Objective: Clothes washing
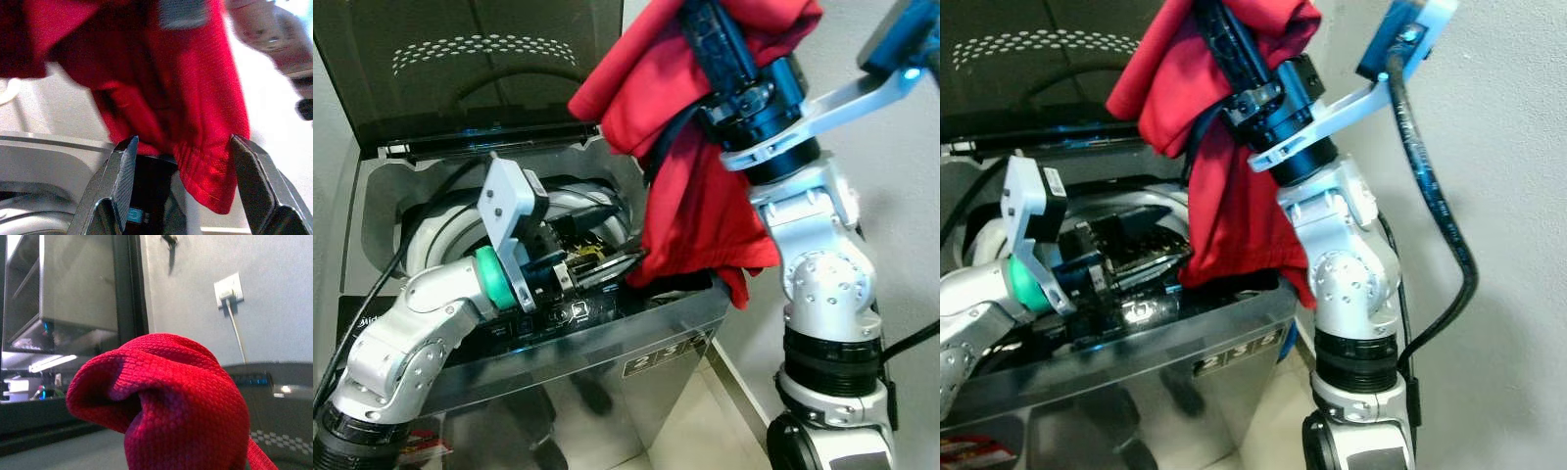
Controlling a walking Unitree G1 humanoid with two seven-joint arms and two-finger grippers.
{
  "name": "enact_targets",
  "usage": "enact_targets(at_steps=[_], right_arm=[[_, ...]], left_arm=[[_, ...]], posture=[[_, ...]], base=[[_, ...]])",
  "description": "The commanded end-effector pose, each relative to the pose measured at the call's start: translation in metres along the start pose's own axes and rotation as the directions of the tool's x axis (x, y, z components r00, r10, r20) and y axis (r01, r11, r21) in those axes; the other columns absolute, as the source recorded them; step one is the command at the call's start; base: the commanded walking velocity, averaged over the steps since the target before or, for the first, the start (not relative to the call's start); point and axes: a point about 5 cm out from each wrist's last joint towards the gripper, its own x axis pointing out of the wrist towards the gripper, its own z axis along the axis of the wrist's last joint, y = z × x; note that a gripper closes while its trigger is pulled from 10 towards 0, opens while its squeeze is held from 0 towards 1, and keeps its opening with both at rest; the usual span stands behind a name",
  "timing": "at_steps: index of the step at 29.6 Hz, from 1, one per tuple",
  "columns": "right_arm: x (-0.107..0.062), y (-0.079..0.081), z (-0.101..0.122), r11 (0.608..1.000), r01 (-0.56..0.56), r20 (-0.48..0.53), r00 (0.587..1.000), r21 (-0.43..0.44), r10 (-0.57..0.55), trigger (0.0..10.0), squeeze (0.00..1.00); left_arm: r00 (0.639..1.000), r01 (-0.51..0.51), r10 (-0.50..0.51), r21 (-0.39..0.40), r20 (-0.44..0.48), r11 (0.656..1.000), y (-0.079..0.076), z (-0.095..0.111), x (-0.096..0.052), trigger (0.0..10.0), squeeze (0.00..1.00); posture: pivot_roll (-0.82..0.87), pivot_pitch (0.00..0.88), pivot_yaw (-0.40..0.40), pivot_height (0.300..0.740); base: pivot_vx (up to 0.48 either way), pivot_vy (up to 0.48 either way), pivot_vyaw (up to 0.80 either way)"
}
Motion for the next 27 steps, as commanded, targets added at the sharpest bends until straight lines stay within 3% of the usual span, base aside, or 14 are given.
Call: enact_targets(at_steps=[1,9,10,11,12,13,14,15,27], right_arm=[[0.003,0.0,0.0,1.0,0.002,0.004,1.0,-0.02,-0.002,10.0,0.0],[0.003,0.002,-0.005,1.0,-0.007,-0.003,1.0,0.01,0.007,10.0,0.0],[0.004,0.003,-0.008,1.0,-0.014,-0.006,1.0,0.019,0.014,10.0,0.0],[0.004,0.003,-0.008,1.0,-0.014,-0.006,1.0,0.019,0.014,10.0,0.0],[0.005,0.004,-0.01,0.999,-0.019,-0.008,1.0,0.026,0.019,10.0,0.0],[0.006,0.005,-0.012,0.999,-0.023,-0.008,1.0,0.033,0.023,10.0,0.0],[0.006,0.006,-0.013,0.999,-0.025,-0.008,1.0,0.037,0.025,10.0,0.0],[0.006,0.007,-0.014,0.999,-0.025,-0.007,1.0,0.039,0.025,10.0,0.0],[0.006,0.009,-0.016,0.999,-0.016,-0.003,1.0,0.042,0.016,10.0,0.0]], left_arm=[[0.999,0.028,-0.028,-0.015,-0.026,1.0,-0.006,-0.003,-0.002,10.0,0.0],[1.0,-0.025,0.025,-0.025,-0.005,0.999,0.002,-0.005,0.011,10.0,0.0],[0.999,-0.034,0.034,-0.029,0.006,0.999,0.004,-0.006,0.016,5.7,0.0],[0.999,-0.034,0.034,-0.029,0.006,0.999,0.004,-0.006,0.016,5.7,0.0],[0.999,-0.052,0.052,-0.027,0.011,0.998,0.007,-0.007,0.02,4.4,0.0],[0.997,-0.076,0.077,-0.03,0.016,0.997,0.012,-0.008,0.022,1.6,0.0],[0.996,-0.091,0.092,-0.032,0.018,0.995,0.015,-0.008,0.023,1.6,0.0],[0.995,-0.099,0.1,-0.033,0.019,0.995,0.016,-0.008,0.024,0.0,0.0],[0.984,-0.179,0.18,-0.024,0.005,0.983,0.028,-0.008,0.019,0.0,0.0]], posture=[[0.14,0.0,0.012,0.74],[0.14,0.0,0.003,0.74],[0.15,0.0,0.004,0.74],[0.15,0.0,0.004,0.74],[0.15,0.0,0.004,0.74],[0.14,0.0,0.003,0.74],[0.14,0.0,0.003,0.74],[0.14,0.0,0.003,0.74],[0.14,0.0,0.007,0.74]], base=[[0.0,0.0,0.0],[0.0,0.0,0.0],[0.0,0.0,0.0],[0.0,0.0,0.0],[0.0,0.0,0.0],[0.0,0.0,0.0],[0.0,0.0,0.0],[0.0,0.0,0.0],[0.0,0.0,0.0]])
